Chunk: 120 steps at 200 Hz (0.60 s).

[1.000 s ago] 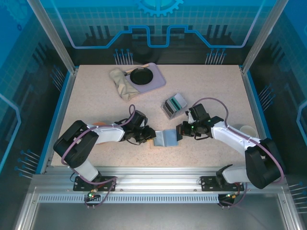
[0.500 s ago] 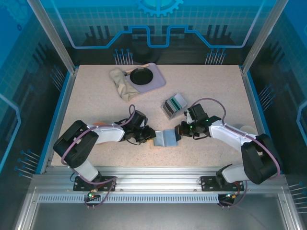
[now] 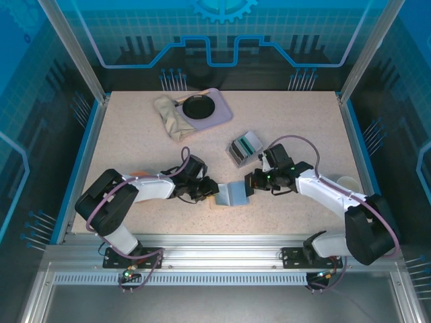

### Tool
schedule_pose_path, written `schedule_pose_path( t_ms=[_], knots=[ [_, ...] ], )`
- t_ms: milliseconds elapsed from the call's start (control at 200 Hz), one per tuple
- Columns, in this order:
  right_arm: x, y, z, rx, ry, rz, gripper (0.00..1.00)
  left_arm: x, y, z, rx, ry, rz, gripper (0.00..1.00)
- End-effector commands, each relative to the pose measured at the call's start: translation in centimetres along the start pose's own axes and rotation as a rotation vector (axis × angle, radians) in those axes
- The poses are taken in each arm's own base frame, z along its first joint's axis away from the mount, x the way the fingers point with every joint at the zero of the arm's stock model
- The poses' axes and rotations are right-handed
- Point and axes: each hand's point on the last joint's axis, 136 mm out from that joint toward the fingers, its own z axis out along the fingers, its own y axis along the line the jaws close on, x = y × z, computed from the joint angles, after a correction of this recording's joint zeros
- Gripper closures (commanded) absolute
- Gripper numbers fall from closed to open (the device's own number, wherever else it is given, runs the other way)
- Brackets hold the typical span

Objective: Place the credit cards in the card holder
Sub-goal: Flip over the card slot in the card holder.

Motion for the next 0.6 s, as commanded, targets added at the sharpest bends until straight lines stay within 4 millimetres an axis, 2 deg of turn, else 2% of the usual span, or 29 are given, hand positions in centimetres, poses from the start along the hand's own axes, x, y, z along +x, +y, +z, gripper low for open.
schedule_pose_path(
  t_ms=[0, 180, 415, 595],
  knots=[
    [-0.1, 1.0, -0.7, -0.012, -0.001, -0.021, 0.98, 0.1, -0.9, 0.0, 0.009, 0.017, 0.034, 0.77],
    [0.0, 1.6, -0.4, -0.042, 0.017, -0.021, 0.97, 0.1, -0.9, -0.1, 0.008, 0.018, 0.035, 0.77],
    [-0.4, 4.9, -0.3, -0.222, 0.017, 0.002, 0.97, 0.0, -1.1, 0.0, 0.019, 0.014, 0.034, 0.78],
    [-0.2, 5.0, 0.6, -0.224, 0.031, 0.009, 0.98, 0.0, -1.4, 0.0, 0.024, 0.014, 0.037, 0.82]
  ],
)
